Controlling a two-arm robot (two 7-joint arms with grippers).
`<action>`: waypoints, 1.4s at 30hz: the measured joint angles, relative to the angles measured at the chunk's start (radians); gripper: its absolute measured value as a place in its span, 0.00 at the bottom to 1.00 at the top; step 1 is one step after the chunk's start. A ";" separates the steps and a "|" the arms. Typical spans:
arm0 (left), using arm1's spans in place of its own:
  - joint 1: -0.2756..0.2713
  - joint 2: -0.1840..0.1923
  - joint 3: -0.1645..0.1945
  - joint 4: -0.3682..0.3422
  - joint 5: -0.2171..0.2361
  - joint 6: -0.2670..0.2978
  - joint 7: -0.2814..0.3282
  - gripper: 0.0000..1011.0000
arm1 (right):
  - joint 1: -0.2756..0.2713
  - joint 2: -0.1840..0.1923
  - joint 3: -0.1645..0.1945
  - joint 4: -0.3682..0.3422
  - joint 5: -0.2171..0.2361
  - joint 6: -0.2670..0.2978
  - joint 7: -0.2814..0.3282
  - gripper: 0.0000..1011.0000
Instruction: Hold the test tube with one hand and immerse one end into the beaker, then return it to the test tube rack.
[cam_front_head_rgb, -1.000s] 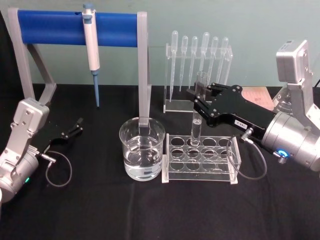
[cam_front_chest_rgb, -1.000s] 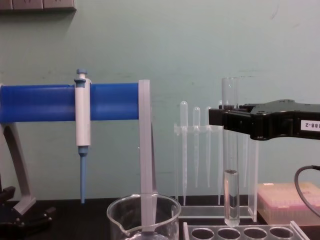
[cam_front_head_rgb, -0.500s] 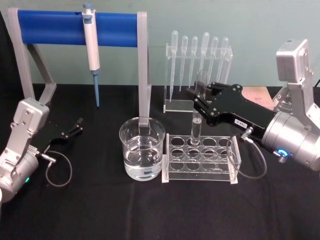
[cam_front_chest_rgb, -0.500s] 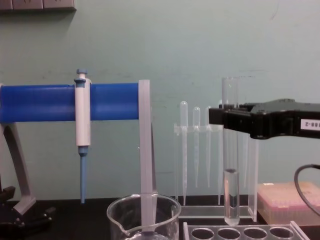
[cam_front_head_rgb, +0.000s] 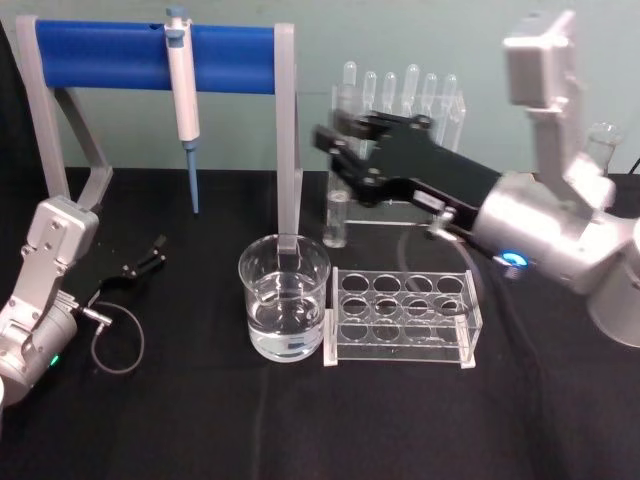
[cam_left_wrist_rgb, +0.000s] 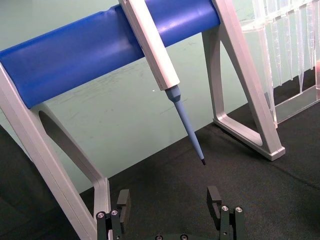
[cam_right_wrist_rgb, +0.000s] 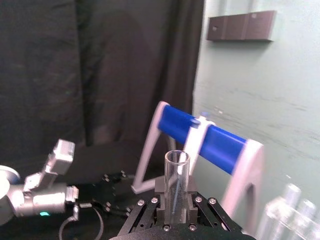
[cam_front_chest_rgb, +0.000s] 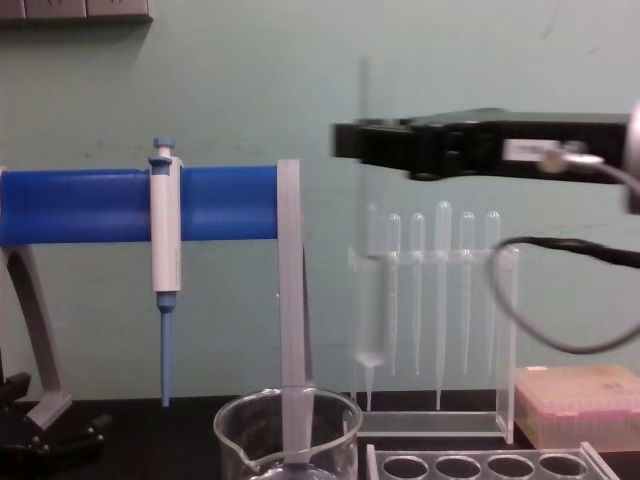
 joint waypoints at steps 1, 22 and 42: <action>0.000 0.000 0.000 0.000 0.000 0.000 0.000 0.99 | 0.008 -0.008 -0.008 0.009 -0.002 -0.002 0.003 0.23; 0.000 0.000 0.000 0.000 0.000 0.000 0.000 0.99 | 0.018 -0.140 -0.115 0.291 -0.084 -0.192 0.051 0.23; 0.000 0.000 0.000 0.000 0.000 0.000 0.000 0.99 | -0.019 -0.167 -0.098 0.362 -0.113 -0.255 0.082 0.23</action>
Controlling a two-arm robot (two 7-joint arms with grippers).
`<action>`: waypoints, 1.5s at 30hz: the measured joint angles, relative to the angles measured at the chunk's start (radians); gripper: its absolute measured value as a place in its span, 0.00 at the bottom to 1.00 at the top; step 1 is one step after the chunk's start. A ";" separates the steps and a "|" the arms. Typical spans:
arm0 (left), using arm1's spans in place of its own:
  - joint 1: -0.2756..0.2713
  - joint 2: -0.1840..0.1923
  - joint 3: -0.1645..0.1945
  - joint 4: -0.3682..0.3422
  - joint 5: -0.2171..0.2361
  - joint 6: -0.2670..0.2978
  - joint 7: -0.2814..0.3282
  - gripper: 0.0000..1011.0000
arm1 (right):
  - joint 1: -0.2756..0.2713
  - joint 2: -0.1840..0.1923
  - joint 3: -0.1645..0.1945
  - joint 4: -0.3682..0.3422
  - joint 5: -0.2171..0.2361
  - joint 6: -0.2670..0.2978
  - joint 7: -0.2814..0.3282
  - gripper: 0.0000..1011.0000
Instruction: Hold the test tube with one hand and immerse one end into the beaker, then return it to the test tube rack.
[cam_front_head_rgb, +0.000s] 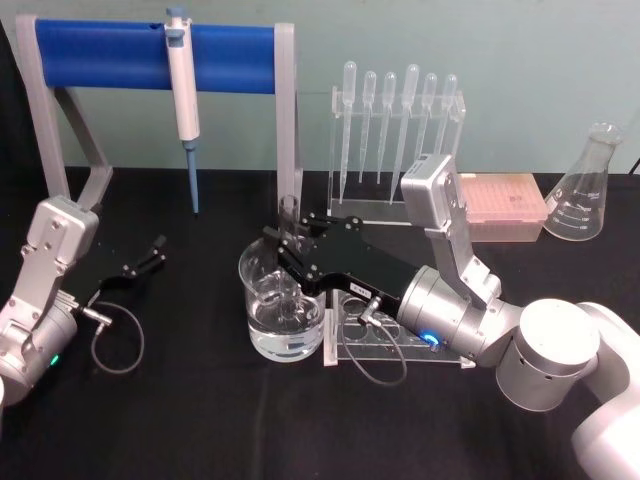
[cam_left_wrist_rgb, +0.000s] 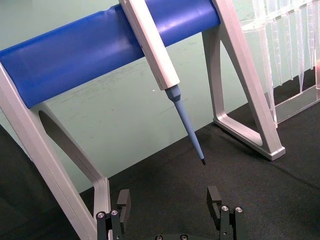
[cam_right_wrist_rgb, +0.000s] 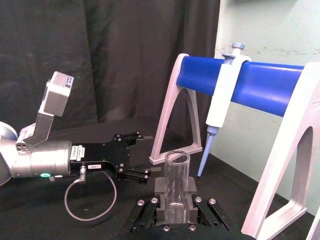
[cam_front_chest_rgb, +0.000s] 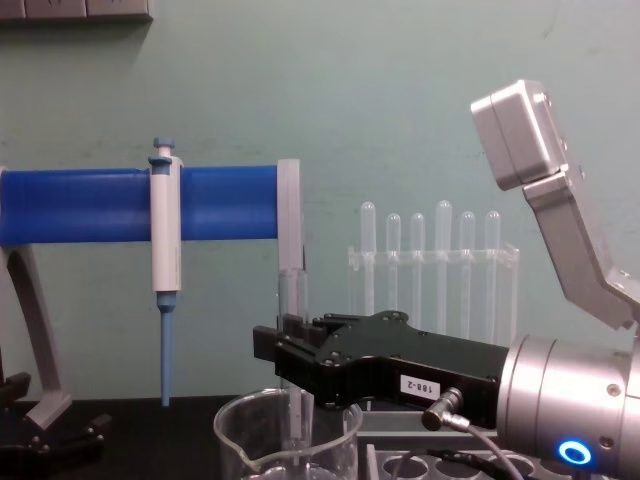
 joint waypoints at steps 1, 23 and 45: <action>0.000 0.000 0.000 0.000 0.000 0.000 0.000 0.99 | 0.000 0.000 0.000 0.000 0.000 0.000 0.000 0.23; 0.000 0.000 0.000 0.000 0.000 0.000 0.000 0.99 | 0.000 0.002 -0.001 -0.001 0.001 0.001 -0.002 0.23; 0.000 0.000 0.000 0.000 0.000 0.000 0.000 0.99 | 0.000 0.002 -0.001 -0.002 0.001 0.002 -0.003 0.23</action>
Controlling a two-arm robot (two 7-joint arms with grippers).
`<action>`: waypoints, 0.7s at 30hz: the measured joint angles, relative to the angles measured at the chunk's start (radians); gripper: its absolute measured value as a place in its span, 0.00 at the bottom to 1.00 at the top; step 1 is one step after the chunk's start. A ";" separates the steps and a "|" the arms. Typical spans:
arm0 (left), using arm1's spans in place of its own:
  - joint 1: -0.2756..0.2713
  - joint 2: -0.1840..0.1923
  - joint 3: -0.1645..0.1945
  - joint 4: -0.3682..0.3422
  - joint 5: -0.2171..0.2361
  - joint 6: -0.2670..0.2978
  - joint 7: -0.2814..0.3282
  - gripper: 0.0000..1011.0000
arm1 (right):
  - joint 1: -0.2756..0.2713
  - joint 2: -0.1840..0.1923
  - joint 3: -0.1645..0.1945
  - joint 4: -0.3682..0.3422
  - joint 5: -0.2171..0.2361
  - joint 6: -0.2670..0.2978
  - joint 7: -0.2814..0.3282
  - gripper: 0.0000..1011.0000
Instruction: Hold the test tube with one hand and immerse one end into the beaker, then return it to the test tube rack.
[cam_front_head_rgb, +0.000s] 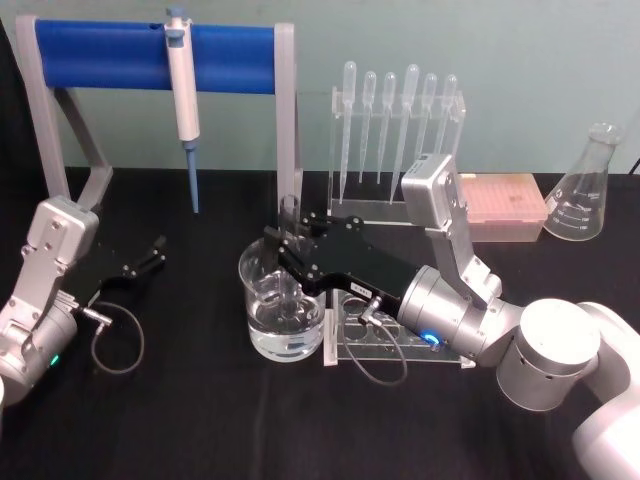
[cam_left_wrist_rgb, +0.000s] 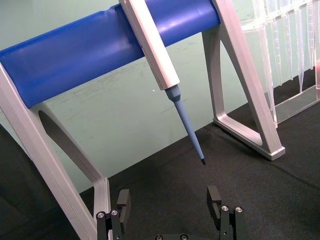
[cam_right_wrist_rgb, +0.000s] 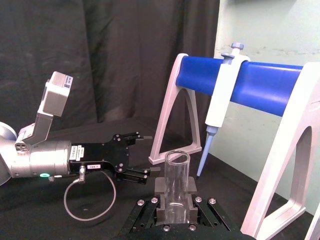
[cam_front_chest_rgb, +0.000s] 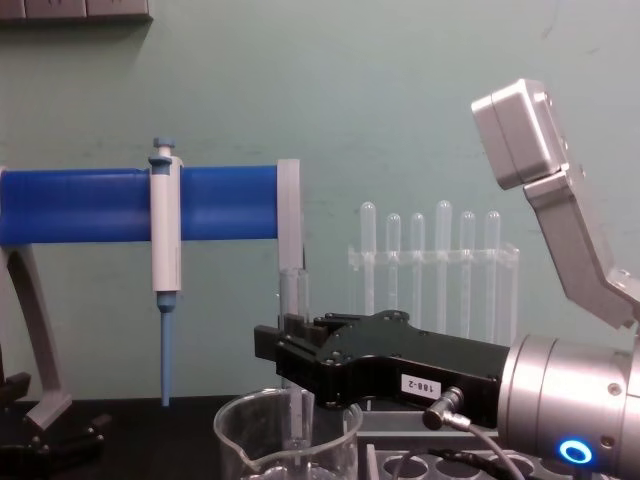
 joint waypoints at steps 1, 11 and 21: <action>0.000 0.000 0.000 0.000 0.000 0.000 0.000 0.99 | 0.000 0.000 0.000 0.000 0.000 0.000 0.000 0.23; 0.000 0.000 0.000 0.000 0.000 0.000 0.000 0.99 | 0.000 0.000 0.000 0.000 0.000 0.000 0.000 0.23; 0.000 0.000 0.000 0.000 0.000 0.000 0.000 0.99 | 0.000 0.000 0.000 0.000 0.000 0.000 0.000 0.23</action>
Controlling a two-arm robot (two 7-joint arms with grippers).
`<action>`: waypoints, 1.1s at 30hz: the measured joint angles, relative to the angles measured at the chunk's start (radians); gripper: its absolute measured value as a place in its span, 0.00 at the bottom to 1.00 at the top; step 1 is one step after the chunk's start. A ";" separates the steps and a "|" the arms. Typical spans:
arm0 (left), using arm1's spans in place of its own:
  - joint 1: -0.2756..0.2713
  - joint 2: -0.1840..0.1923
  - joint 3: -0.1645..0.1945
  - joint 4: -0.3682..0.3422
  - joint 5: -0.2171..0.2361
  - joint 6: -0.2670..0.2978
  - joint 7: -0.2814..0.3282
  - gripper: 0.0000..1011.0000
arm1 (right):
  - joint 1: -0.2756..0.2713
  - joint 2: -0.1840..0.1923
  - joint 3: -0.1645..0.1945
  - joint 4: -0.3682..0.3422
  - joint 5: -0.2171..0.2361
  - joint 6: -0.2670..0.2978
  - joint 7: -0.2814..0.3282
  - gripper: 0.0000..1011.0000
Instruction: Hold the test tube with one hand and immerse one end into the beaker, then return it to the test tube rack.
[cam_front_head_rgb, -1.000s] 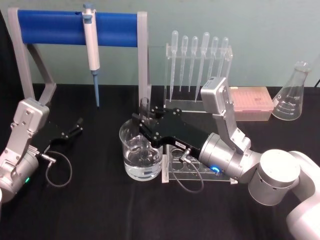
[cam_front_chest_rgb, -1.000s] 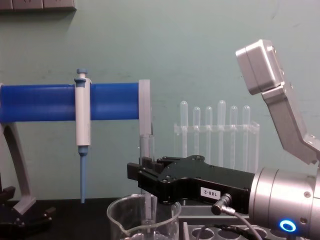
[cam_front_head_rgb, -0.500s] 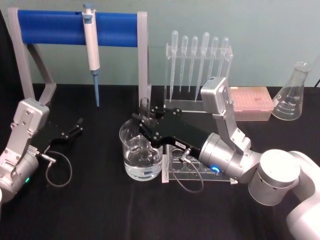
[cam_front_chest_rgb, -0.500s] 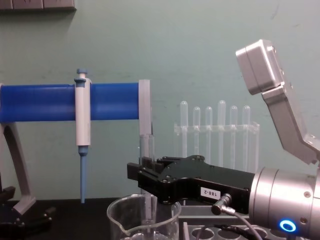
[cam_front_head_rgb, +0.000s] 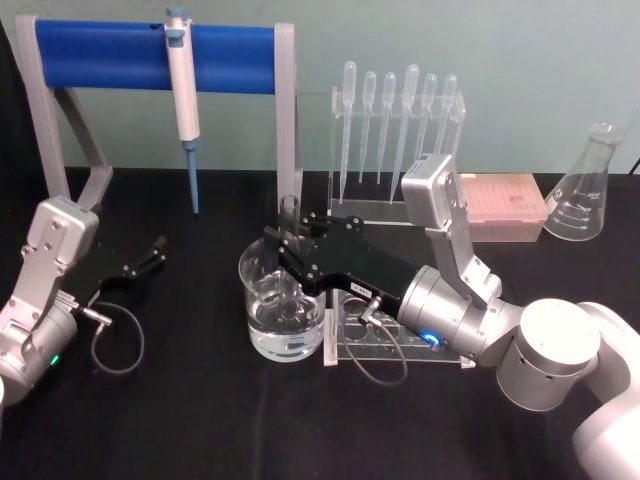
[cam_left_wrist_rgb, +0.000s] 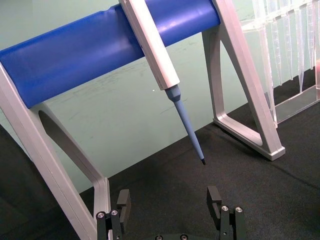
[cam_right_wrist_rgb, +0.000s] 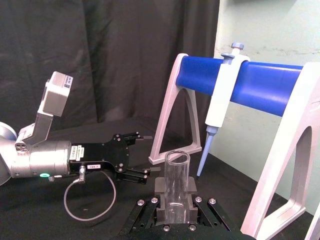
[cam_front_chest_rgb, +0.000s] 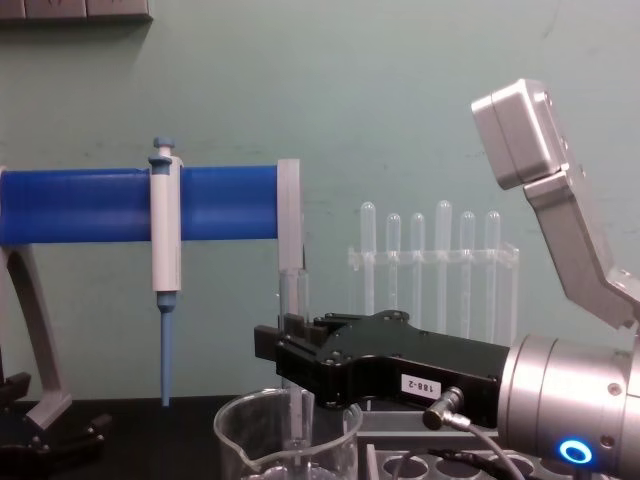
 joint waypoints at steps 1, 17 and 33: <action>0.000 0.000 0.000 0.000 0.000 0.000 0.000 0.99 | 0.000 0.000 0.000 0.000 0.000 0.000 0.000 0.23; 0.000 0.000 0.000 0.000 0.000 0.000 0.000 0.99 | 0.000 0.000 0.000 0.000 0.000 0.000 0.000 0.23; 0.000 0.000 0.000 0.000 0.000 0.000 0.000 0.99 | 0.000 0.000 0.000 0.000 0.000 0.000 0.000 0.23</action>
